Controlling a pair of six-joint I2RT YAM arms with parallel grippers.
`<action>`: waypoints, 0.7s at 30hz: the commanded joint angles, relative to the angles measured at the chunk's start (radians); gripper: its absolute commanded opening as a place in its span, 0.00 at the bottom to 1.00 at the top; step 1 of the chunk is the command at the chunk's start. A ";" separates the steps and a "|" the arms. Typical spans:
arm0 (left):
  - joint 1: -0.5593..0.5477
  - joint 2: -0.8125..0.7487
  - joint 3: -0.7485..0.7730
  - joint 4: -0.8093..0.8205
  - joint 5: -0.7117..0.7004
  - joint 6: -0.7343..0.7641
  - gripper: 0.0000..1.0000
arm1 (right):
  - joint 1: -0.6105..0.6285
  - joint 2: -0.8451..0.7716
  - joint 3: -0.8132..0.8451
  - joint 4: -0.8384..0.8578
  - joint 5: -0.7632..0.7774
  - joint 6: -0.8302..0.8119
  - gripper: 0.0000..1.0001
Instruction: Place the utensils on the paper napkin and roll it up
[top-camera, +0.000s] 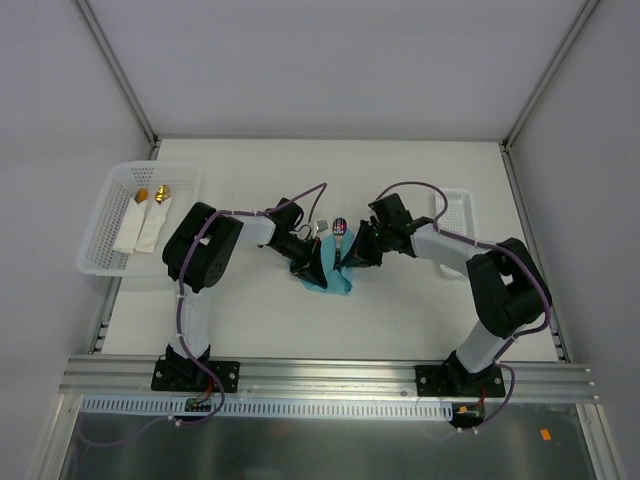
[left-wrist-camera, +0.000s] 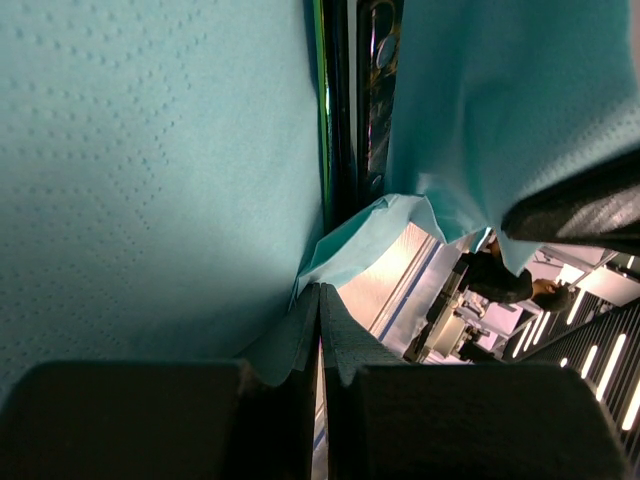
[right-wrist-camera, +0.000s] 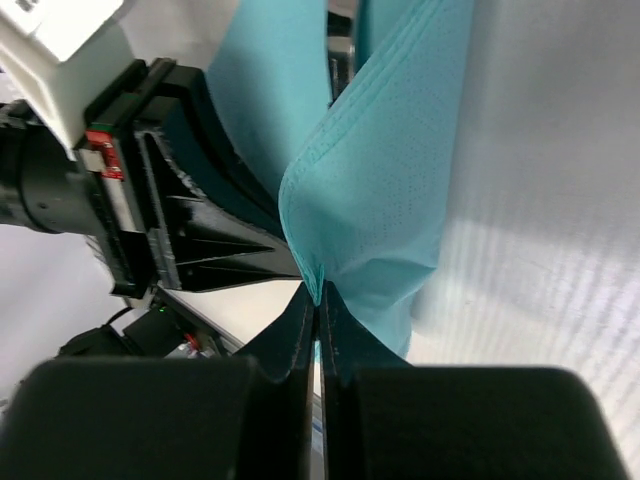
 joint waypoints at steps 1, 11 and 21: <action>0.014 0.014 -0.022 0.000 -0.095 0.006 0.00 | 0.015 0.003 0.043 0.049 -0.019 0.063 0.00; 0.014 0.018 -0.022 0.000 -0.093 0.004 0.00 | 0.044 0.061 0.052 0.154 -0.036 0.172 0.00; 0.014 0.018 -0.022 0.000 -0.095 0.006 0.00 | 0.058 0.111 0.037 0.260 -0.068 0.238 0.00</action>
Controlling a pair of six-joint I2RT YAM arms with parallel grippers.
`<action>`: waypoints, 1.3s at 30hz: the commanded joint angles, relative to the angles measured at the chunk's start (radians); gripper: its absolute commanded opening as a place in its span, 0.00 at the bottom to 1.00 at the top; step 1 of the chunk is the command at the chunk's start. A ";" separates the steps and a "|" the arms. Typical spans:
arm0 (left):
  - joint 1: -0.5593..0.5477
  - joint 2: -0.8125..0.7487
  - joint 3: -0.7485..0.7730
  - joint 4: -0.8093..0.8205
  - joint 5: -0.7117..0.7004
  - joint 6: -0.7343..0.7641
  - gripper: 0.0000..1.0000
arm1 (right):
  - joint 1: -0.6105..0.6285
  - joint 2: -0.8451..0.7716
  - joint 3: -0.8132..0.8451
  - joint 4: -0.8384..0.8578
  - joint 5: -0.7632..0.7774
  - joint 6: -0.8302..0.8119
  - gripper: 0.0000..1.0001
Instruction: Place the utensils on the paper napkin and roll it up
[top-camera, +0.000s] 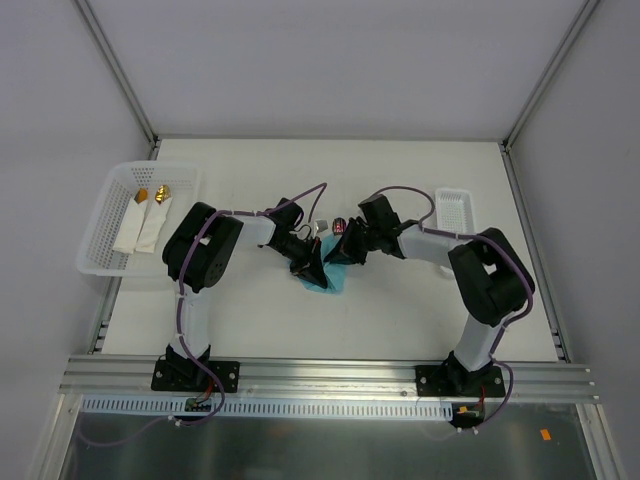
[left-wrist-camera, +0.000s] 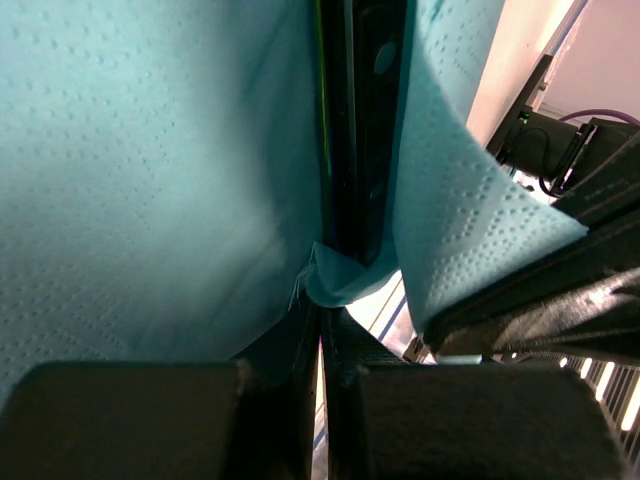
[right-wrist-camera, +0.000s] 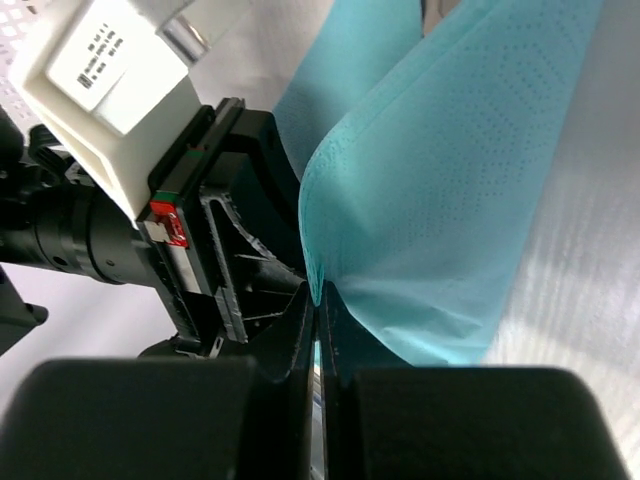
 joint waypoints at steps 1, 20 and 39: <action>0.014 0.020 -0.024 0.000 -0.094 0.006 0.00 | 0.005 0.012 0.013 0.079 -0.031 0.049 0.00; 0.018 -0.006 -0.036 0.000 -0.100 0.012 0.00 | 0.004 0.126 -0.036 0.145 -0.058 0.064 0.27; 0.035 -0.334 -0.174 0.074 -0.096 -0.022 0.00 | -0.006 0.173 -0.072 0.145 -0.078 0.015 0.68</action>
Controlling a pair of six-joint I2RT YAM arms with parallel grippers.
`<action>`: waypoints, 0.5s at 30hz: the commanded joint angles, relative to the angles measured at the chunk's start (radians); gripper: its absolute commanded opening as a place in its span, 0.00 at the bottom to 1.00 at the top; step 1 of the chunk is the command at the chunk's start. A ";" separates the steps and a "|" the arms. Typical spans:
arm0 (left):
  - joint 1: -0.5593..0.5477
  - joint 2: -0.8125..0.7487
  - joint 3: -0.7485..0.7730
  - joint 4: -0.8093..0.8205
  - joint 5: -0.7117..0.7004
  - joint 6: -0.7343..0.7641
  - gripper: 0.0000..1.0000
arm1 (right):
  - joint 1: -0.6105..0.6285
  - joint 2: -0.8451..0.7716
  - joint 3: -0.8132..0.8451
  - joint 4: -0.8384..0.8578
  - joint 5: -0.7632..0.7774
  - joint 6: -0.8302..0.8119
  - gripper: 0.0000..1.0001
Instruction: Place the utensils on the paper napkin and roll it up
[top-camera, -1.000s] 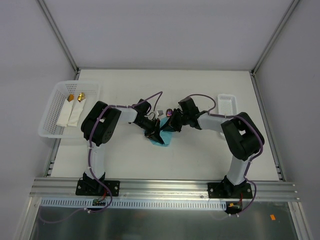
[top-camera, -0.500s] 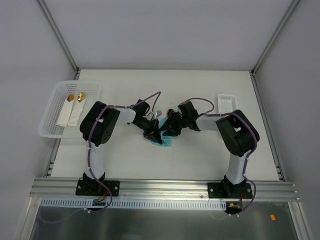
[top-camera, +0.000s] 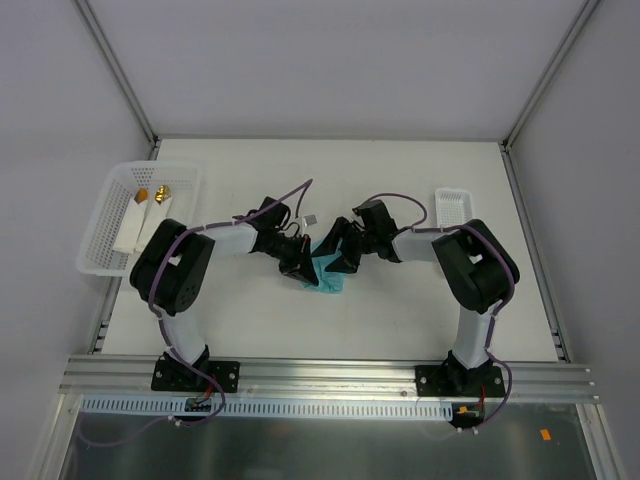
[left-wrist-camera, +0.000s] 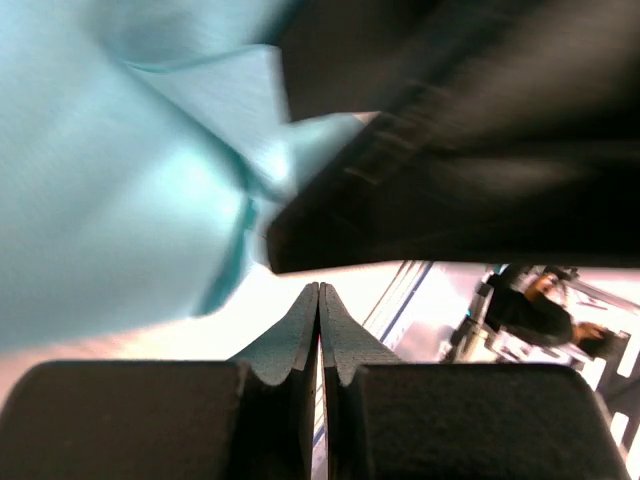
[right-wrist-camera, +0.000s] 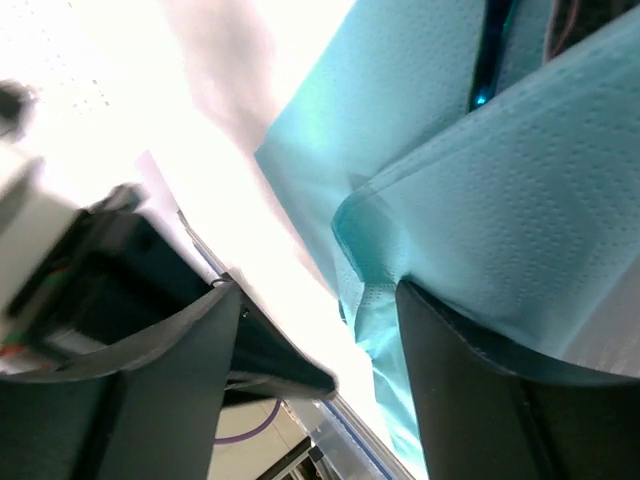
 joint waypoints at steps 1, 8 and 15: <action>0.021 -0.147 -0.029 0.050 -0.027 -0.021 0.00 | 0.002 0.053 -0.034 -0.083 0.032 -0.043 0.71; 0.082 -0.156 -0.032 0.148 -0.020 -0.159 0.01 | -0.001 0.050 -0.030 -0.083 0.031 -0.064 0.82; 0.180 -0.145 -0.020 0.203 0.007 -0.213 0.01 | -0.002 0.069 -0.020 -0.082 0.014 -0.052 0.82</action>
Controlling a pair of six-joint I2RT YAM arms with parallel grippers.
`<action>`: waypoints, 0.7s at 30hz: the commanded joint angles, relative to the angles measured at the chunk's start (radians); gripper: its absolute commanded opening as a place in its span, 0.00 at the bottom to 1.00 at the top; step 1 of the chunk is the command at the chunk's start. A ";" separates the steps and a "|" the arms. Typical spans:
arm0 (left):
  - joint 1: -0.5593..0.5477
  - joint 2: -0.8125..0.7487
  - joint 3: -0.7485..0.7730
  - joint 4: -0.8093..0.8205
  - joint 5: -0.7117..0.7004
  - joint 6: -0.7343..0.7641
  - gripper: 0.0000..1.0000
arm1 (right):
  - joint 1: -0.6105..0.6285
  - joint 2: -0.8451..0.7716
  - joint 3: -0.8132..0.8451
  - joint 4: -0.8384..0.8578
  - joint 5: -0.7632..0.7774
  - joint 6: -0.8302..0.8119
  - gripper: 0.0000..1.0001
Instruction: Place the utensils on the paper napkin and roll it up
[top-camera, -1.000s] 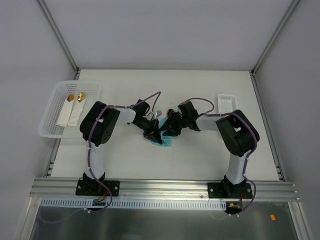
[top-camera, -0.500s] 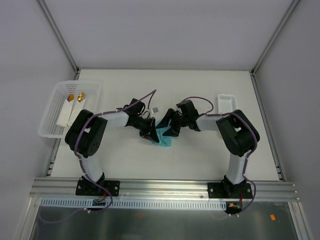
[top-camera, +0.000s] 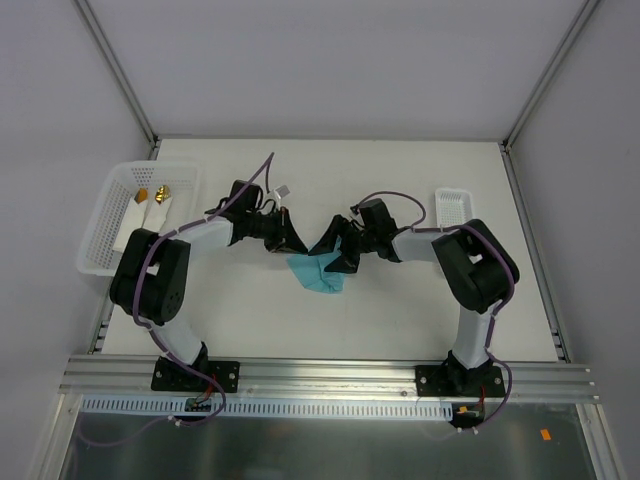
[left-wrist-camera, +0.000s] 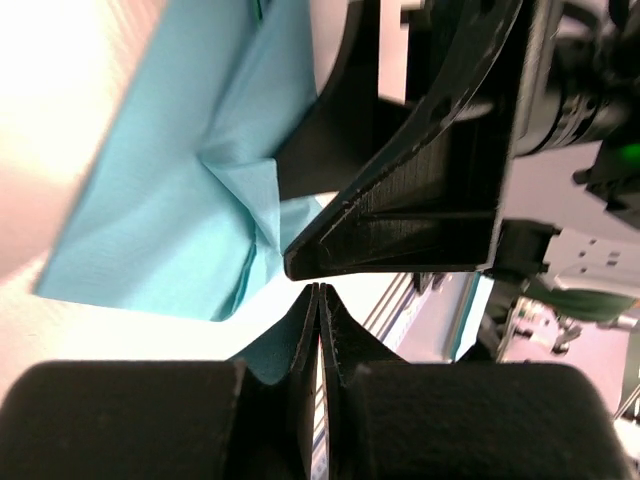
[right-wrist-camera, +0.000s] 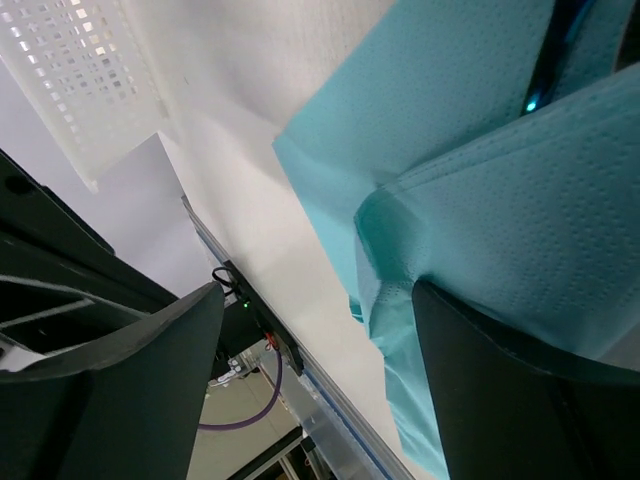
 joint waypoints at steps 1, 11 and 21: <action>0.044 0.006 0.006 0.073 0.041 -0.057 0.01 | -0.001 0.069 -0.022 -0.110 0.053 -0.028 0.79; 0.073 -0.026 -0.086 0.283 0.100 -0.129 0.00 | -0.004 0.076 -0.022 -0.087 0.024 -0.017 0.71; 0.007 0.286 0.268 -0.024 0.160 0.023 0.00 | -0.004 0.088 -0.039 -0.088 -0.038 -0.077 0.69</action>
